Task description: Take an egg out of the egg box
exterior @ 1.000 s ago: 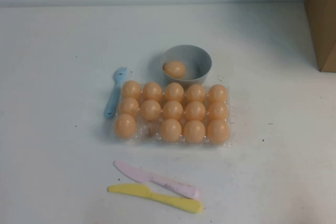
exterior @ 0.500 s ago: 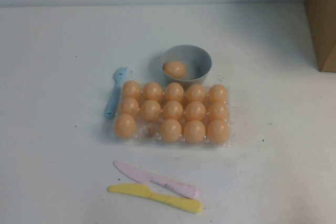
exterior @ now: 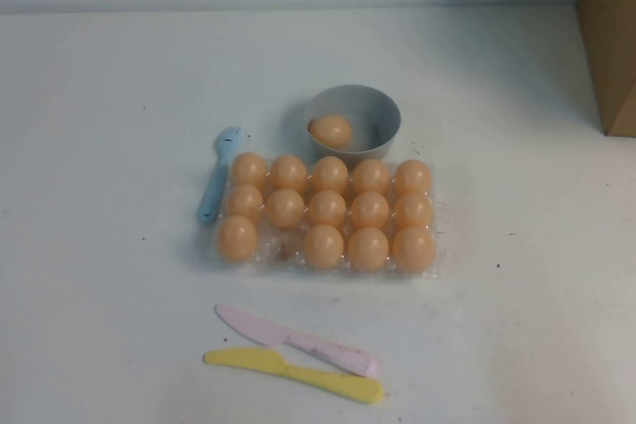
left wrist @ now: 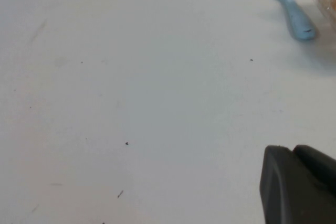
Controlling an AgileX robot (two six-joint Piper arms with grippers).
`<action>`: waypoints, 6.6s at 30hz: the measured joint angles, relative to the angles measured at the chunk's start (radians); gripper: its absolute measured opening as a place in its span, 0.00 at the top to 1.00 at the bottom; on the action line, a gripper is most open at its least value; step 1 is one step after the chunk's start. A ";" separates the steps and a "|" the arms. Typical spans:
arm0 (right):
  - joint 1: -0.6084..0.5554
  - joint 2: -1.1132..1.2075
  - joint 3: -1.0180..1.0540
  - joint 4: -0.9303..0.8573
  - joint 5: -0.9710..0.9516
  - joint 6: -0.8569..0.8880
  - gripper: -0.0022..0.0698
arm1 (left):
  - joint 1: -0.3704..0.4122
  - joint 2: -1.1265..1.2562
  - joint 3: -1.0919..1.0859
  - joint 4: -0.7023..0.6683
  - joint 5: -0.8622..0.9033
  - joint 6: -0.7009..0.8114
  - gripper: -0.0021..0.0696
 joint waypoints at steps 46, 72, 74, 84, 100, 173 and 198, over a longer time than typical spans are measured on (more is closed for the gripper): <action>0.044 1.196 -1.031 -0.718 0.804 -0.436 0.99 | 0.000 0.000 0.000 0.000 0.000 0.000 0.98; 0.446 1.957 -1.698 -0.975 0.940 -0.174 0.46 | 0.000 0.000 0.000 0.000 0.000 0.000 0.98; 0.456 1.984 -1.709 -1.001 0.941 -0.146 0.46 | 0.000 0.000 0.000 0.000 0.000 0.000 0.98; 0.460 2.014 -1.715 -1.021 0.940 -0.045 0.45 | 0.000 0.000 0.000 0.000 0.000 0.000 0.98; 0.460 2.052 -1.715 -1.021 0.893 0.050 0.41 | 0.000 0.000 0.000 0.000 0.000 0.000 0.98; 0.401 2.178 -2.062 -1.108 0.518 0.100 0.68 | 0.000 0.000 0.000 0.000 0.000 0.000 0.98; 0.469 0.948 -0.746 -1.216 -0.140 0.132 0.99 | 0.000 0.000 0.000 0.000 0.000 0.000 0.98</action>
